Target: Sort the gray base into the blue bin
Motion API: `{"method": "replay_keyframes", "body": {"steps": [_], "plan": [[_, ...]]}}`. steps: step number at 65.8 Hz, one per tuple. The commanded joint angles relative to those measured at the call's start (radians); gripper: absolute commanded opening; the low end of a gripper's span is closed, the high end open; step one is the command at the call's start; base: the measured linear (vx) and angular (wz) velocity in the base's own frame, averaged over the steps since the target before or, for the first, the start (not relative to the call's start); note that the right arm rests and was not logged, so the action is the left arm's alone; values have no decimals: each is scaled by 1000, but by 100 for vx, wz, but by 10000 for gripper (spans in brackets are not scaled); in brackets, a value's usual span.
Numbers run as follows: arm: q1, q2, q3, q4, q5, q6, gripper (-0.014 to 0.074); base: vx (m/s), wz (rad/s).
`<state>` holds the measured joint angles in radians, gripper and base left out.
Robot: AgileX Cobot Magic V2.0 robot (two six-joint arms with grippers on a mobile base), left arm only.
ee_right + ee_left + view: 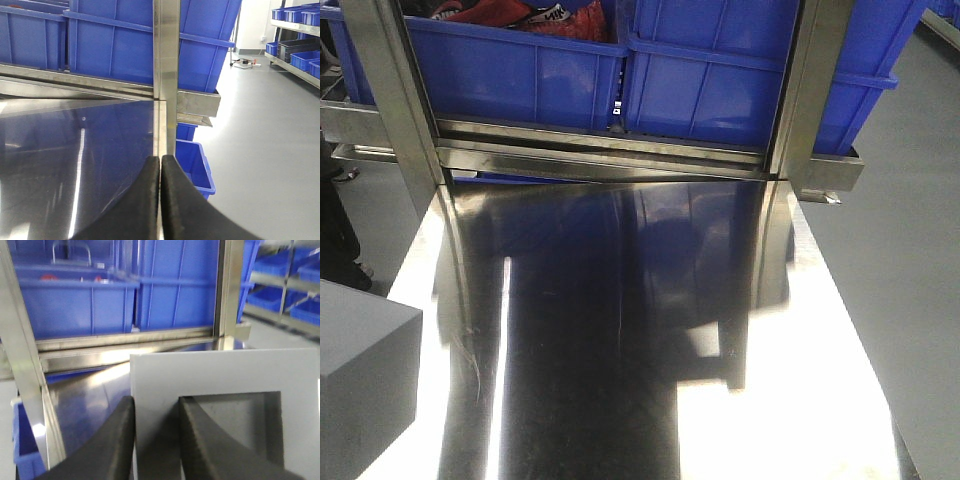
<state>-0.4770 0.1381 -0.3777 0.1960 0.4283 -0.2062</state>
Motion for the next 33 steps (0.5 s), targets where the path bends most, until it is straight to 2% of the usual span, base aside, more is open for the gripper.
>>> {"method": "replay_keyframes", "body": {"steps": [1, 10, 33], "plan": [[-3, -28, 7, 8, -144, -14, -6, 0, 0], [-3, -64, 27, 1, -182, -15, -6, 0, 0], [-3, -67, 28, 2, -176, -15, -6, 0, 0]]}}
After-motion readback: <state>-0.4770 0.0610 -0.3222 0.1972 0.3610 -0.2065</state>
